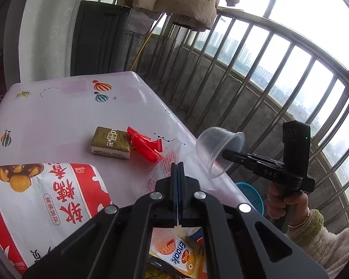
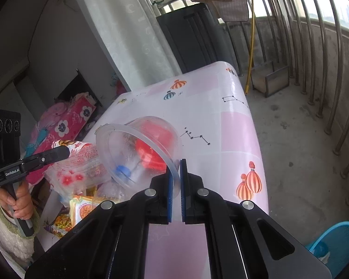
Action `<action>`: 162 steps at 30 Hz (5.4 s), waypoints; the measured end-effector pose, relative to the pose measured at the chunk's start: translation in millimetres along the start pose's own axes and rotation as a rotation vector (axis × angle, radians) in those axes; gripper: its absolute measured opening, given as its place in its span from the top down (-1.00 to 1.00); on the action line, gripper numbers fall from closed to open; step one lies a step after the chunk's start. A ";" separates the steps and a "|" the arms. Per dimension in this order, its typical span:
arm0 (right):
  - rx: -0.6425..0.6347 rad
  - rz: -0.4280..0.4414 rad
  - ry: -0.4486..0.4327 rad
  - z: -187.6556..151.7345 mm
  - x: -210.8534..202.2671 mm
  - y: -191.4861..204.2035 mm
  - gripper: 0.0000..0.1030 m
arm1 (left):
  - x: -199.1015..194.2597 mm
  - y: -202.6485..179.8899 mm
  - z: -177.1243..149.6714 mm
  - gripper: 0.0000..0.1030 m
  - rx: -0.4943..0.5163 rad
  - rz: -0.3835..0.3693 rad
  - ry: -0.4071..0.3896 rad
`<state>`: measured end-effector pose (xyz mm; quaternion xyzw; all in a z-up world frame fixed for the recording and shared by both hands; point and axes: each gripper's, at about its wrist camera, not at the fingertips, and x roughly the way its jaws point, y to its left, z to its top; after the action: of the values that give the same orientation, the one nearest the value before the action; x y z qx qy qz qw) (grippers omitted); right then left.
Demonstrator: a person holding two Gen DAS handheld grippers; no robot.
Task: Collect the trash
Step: 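Grasp the clear plastic bag with the left tool while the right tool grasps the clear cup, then carry bag and cup to the blue wastebasket and open both tools, then move both tools back over the table toward the gold packet, then grasp the gold packet with the left tool while the right tool grasps the red wrapper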
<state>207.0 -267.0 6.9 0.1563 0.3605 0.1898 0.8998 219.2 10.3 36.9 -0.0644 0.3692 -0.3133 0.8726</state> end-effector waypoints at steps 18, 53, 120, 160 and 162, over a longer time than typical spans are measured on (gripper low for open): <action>0.109 -0.031 -0.183 -7.6 -97.4 -11.7 0.92 | -61.2 -76.1 17.1 1.00 0.091 -0.078 -0.146; 1.030 -0.635 -0.253 -218.5 -219.4 -278.6 0.76 | 330.9 -392.1 -74.8 0.94 0.232 -0.251 0.450; 0.336 -0.225 -0.156 -18.0 -157.2 47.6 -0.46 | -78.2 -120.7 -7.1 -0.51 0.005 0.041 -0.205; 0.321 -0.085 -0.056 16.5 -80.3 59.7 -0.46 | -72.9 -17.0 47.0 -0.51 -0.036 0.115 -0.087; 0.313 -0.082 -0.039 21.2 -70.4 55.8 -0.46 | -62.6 -1.1 59.9 -0.51 -0.047 0.102 -0.035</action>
<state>162.2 -253.0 86.4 0.2836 0.3742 0.0914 0.8782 226.4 39.5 118.3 -0.0716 0.3641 -0.2586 0.8919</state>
